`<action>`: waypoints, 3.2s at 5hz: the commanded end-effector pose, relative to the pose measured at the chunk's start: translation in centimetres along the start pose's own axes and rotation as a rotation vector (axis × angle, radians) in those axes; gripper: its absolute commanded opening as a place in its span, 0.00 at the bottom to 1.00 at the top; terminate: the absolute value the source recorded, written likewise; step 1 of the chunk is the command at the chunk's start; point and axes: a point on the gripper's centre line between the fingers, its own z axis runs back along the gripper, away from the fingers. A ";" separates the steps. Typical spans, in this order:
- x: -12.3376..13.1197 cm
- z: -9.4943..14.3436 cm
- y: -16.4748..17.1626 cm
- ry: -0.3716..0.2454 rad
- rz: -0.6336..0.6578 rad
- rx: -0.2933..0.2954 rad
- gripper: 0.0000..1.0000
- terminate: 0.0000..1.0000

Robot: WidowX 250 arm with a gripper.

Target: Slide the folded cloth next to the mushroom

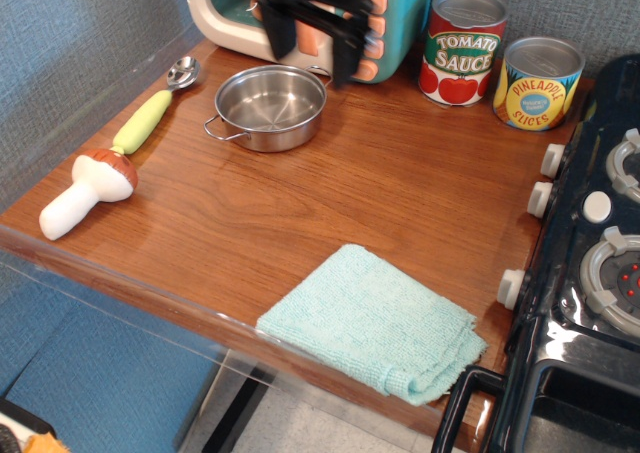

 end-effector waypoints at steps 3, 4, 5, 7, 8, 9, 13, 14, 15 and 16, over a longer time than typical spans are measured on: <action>-5.9 -1.2 -9.3 0.043 -0.117 0.004 1.00 0.00; -7.7 -2.4 -11.3 0.063 -0.167 -0.008 1.00 0.00; -8.8 -3.5 -12.1 0.094 -0.182 -0.011 1.00 0.00; -8.9 -6.2 -11.6 0.127 -0.163 -0.015 1.00 0.00; -9.0 -7.2 -11.5 0.157 -0.161 -0.011 1.00 0.00; -9.7 -8.2 -11.5 0.169 -0.165 -0.011 1.00 0.00; -10.5 -7.8 -4.2 0.109 -0.036 0.080 1.00 0.00; -10.1 -7.8 -2.6 0.104 -0.020 0.105 1.00 0.00; -9.4 -7.8 -0.7 0.104 -0.007 0.119 1.00 0.00; -8.9 -7.4 1.6 0.104 0.016 0.149 1.00 0.00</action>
